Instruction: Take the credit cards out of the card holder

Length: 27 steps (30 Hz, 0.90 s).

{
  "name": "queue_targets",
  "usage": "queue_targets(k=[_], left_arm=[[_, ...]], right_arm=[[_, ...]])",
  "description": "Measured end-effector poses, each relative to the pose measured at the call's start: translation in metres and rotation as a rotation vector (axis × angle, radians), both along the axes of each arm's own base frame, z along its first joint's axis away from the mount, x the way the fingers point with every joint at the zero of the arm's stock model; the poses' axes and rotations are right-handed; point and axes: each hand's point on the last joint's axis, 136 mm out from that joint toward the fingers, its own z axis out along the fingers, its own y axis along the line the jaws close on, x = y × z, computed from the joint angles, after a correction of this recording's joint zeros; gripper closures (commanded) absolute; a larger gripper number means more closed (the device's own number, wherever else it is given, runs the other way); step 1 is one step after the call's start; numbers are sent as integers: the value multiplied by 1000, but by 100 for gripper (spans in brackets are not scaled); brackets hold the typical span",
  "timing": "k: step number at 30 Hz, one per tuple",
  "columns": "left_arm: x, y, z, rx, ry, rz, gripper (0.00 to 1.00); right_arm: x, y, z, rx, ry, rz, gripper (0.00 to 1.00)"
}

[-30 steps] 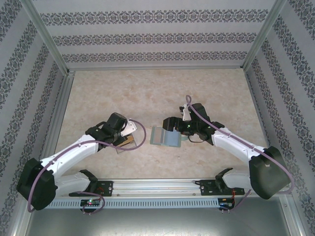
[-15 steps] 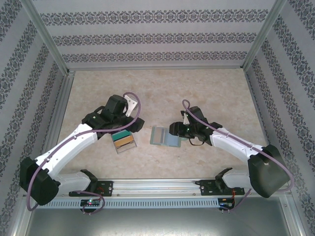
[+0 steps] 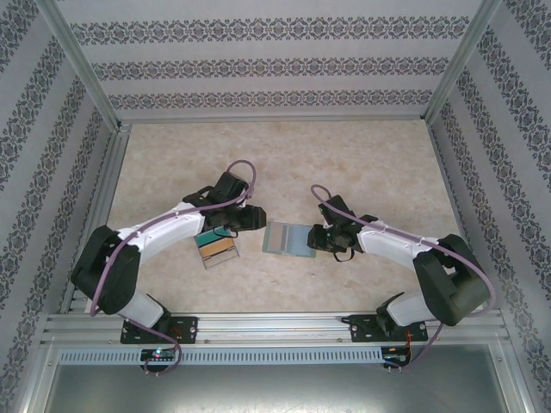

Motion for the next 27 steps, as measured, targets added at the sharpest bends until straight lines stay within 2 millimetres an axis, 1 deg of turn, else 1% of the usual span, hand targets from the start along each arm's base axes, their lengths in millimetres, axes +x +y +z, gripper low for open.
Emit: queue_targets(k=[3,5,11,18,22,27], left_arm=[[-3,-9,-11,-12,41,-1,60],[-5,-15,-20,-18,69,-7,61],[-9,-23,-45,5,137,-20,63],[-10,-28,-57,7,169,-34,63],[-13,-34,-61,-3,186,-51,63],[-13,-34,-65,-1,194,-53,63]], right_arm=[[-1,-1,-5,-8,15,0,73],[-1,-1,-9,-14,25,0,78],[2,2,-10,-9,20,3,78],[2,3,-11,-7,21,4,76],[3,4,-10,-5,22,6,76],[3,4,-11,-5,24,5,76]])
